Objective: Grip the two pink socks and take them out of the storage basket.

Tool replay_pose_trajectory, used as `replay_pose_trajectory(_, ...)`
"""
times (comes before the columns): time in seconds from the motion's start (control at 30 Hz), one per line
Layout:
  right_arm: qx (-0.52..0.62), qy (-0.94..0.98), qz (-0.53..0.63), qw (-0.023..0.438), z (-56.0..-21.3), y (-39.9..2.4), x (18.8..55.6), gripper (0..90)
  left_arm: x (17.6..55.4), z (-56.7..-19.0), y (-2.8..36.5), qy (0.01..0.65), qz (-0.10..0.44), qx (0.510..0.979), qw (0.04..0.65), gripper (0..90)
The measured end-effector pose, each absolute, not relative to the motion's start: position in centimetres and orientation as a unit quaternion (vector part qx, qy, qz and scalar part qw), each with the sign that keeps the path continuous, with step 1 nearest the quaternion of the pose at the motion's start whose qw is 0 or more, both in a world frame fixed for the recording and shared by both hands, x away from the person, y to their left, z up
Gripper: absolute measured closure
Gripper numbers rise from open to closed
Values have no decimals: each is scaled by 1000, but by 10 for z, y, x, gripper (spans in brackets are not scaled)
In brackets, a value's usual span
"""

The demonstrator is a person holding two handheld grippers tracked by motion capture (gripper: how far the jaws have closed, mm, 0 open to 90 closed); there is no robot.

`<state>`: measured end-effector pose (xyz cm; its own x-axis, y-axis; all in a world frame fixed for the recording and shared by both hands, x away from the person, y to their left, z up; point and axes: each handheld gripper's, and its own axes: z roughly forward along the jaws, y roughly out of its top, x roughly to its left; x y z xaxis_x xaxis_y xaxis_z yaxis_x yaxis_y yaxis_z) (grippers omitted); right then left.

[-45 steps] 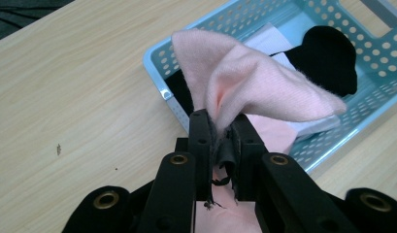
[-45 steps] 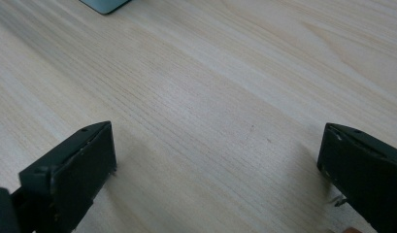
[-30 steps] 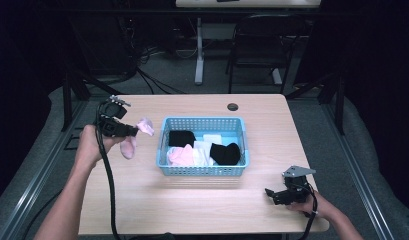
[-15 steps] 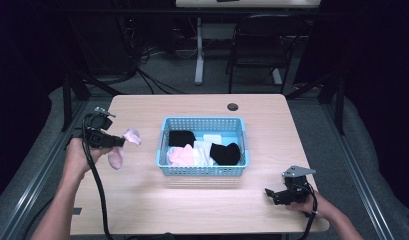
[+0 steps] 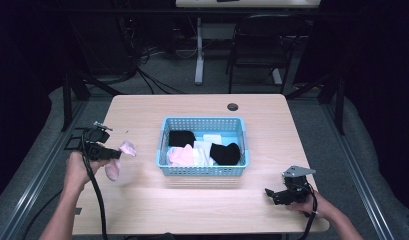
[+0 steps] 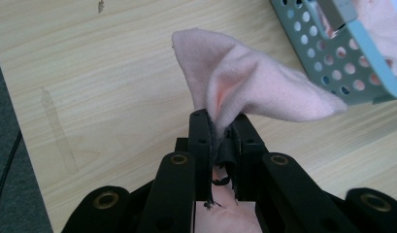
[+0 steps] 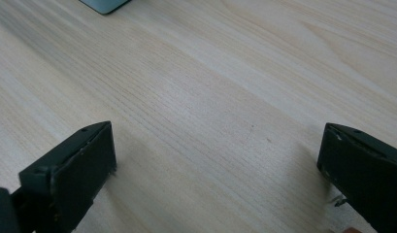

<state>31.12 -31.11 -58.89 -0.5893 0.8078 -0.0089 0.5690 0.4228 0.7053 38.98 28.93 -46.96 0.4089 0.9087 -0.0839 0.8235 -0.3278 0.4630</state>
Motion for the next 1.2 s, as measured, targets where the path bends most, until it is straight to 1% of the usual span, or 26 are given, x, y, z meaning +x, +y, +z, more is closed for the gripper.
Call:
replay_pose_trajectory(0.47,417,825,338,177,-589,-311,311,0,390,-518,290,554,74,804,201,805)
replay_pose_trajectory(0.67,417,825,338,177,-589,-311,311,0,390,-529,291,560,64,803,194,789)
replay_pose_trajectory(0.73,418,824,338,177,-589,-311,311,0,389,-531,291,561,62,803,192,752)
replay_pose_trajectory(0.77,417,825,338,177,-589,-311,311,0,389,-531,291,561,62,804,189,714)
replay_pose_trajectory(0.83,418,824,338,177,-589,-311,311,0,389,-528,292,565,67,801,184,593)
replay_pose_trajectory(0.93,417,825,338,177,-589,-311,311,0,387,-523,294,569,72,796,192,443)
replay_pose_trajectory(1.0,417,825,338,177,-589,-311,311,0,386,-518,296,568,74,796,196,376)
replay_pose_trajectory(1.2,417,825,338,177,-589,-311,311,0,383,-499,297,563,86,796,206,237)
